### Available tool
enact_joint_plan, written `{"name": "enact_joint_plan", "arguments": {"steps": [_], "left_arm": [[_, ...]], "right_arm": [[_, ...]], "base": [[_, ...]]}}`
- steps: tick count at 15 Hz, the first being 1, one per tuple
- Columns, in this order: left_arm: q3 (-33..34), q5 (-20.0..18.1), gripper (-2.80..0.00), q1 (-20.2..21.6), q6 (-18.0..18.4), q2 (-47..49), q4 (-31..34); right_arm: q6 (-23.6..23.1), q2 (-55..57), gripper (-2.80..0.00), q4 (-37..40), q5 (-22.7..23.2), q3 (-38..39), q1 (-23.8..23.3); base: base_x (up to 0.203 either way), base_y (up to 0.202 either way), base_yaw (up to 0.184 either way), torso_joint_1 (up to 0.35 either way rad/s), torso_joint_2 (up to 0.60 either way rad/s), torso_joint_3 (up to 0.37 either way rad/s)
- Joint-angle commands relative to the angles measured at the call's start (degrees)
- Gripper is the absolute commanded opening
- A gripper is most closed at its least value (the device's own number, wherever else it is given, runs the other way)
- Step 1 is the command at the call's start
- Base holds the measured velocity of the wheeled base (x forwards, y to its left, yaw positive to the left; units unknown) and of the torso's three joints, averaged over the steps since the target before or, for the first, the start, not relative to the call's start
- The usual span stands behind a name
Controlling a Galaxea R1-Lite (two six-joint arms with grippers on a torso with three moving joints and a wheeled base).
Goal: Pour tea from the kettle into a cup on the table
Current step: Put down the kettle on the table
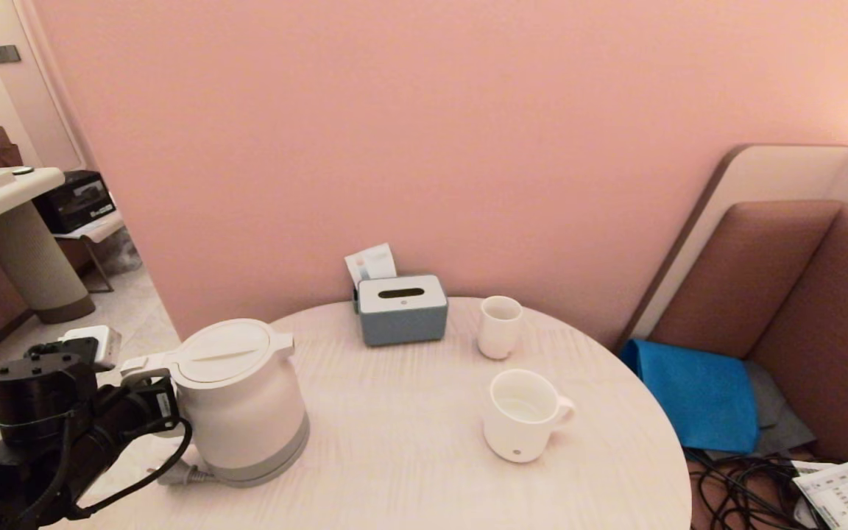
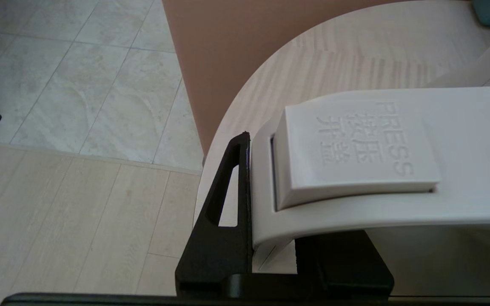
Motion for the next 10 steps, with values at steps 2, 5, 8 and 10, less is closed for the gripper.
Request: {"name": "enact_joint_plan", "arguments": {"steps": [2,5,8,10], "left_arm": [[0.0,0.1,-2.80,0.0,0.1,0.3,-0.2],[-0.1,0.0,-2.80,0.0,0.0,0.4,-0.2],[-0.1,0.0,-2.80,0.0,0.0,0.3,-0.2],[0.1,0.1,-2.80,0.0,0.1,0.4,-0.2]], "right_arm": [[0.0,0.1,-2.80,0.0,0.0,0.0,0.0],[0.0,0.1,-2.80,0.0,0.0,0.0,0.0],[0.0,0.1,-2.80,0.0,0.0,0.0,0.0],[0.0,0.1,-2.80,0.0,0.0,0.0,0.0]], "base": [[0.000,0.000,0.000,0.000,0.00,0.000],[0.000,0.000,0.000,0.000,0.00,0.000],[0.000,0.000,0.000,0.000,0.00,0.000],[0.000,0.000,0.000,0.000,0.00,0.000]]}}
